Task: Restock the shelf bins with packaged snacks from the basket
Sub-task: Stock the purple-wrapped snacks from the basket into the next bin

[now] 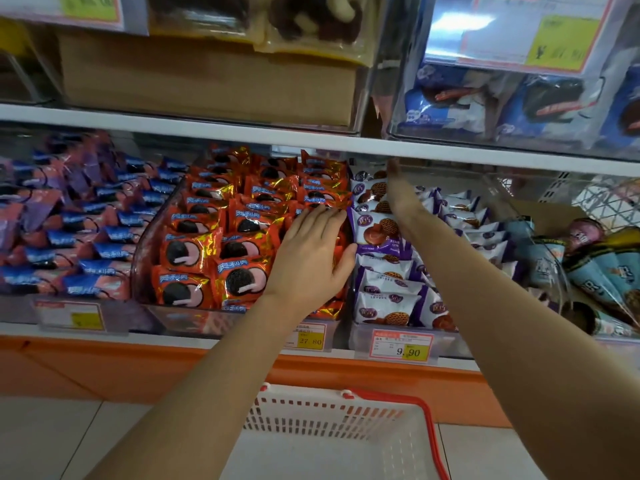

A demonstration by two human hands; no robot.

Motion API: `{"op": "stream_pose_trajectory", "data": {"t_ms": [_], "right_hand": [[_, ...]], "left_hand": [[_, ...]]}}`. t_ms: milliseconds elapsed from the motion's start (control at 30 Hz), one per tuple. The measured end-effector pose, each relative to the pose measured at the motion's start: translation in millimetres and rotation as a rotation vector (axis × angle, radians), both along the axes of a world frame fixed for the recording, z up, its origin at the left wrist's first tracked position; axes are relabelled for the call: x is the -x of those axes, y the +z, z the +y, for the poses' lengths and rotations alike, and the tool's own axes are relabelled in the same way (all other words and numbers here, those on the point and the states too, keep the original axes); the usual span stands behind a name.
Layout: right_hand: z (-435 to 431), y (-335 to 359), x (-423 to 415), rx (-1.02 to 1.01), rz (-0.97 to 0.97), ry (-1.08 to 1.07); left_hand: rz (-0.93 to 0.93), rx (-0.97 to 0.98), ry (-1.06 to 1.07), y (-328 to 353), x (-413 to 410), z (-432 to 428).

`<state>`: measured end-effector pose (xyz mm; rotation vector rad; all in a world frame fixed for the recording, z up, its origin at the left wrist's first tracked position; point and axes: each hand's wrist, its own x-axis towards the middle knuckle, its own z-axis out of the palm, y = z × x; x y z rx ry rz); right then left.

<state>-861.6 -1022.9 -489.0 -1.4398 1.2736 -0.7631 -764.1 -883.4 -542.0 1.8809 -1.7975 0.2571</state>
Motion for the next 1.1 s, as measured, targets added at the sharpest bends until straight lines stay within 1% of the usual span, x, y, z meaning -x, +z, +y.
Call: {"op": "stream_pose_trajectory", "data": {"t_ms": [100, 167, 233, 267, 333, 400, 467, 500, 533, 633, 667, 733, 800, 867, 1000, 1100], "right_hand": [[-6.1, -5.9, 1.9, -0.031, -0.015, 0.086], [-28.3, -23.0, 10.1, 0.006, -0.039, 0.086], [-1.1, -1.0, 22.8, 0.0, -0.013, 0.016], [9.9, 3.7, 26.8, 0.032, -0.016, -0.006], [22.0, -5.6, 34.2, 0.068, -0.014, -0.019], [39.5, -22.8, 28.7, 0.083, -0.009, 0.022], [53.4, -30.9, 20.3, 0.159, 0.08, 0.018], [56.3, -34.0, 18.2, 0.234, 0.128, 0.034], [58.2, -35.6, 19.3, 0.345, 0.231, 0.046], [61.7, -32.7, 27.6, 0.777, 0.739, 0.168], [59.4, -31.2, 28.8, 0.821, 0.865, 0.243], [51.0, -25.4, 25.4, 0.743, 0.999, 0.344], [37.7, -22.2, 17.8, 0.643, 1.049, 0.38], [30.1, -20.2, 10.3, 0.614, 1.107, 0.388], [14.9, -12.8, -2.3, 0.691, 1.098, 0.307], [-4.3, -8.6, -13.3, 0.63, 1.088, 0.367]], "left_hand": [[-0.006, -0.007, 0.008, 0.5, -0.2, 0.3], [-0.002, -0.014, 0.001, 0.5, 0.0, 0.6], [0.002, -0.014, -0.004, 0.8, 0.0, 0.6], [0.006, -0.014, -0.005, 0.9, 0.0, 0.7], [0.008, -0.017, -0.001, 0.9, 0.5, 0.8], [0.004, -0.025, 0.009, 1.3, 1.3, 0.8], [0.001, -0.031, 0.012, 2.4, 2.0, 1.8], [-0.001, -0.036, 0.01, 3.2, 2.0, 2.6], [-0.005, -0.043, 0.008, 3.9, 2.1, 3.4], [-0.01, -0.051, 0.001, 4.6, 1.0, 4.4], [-0.01, -0.05, -0.001, 4.1, 0.8, 4.5], [-0.005, -0.05, -0.003, 3.2, 0.4, 4.0], [-0.002, -0.054, -0.005, 1.8, -0.1, 3.6], [0.001, -0.056, -0.007, 1.1, -0.5, 3.0], [-0.001, -0.047, -0.018, 0.8, -1.2, 1.7], [-0.024, -0.035, -0.016, -0.4, -1.2, 0.3]]}}
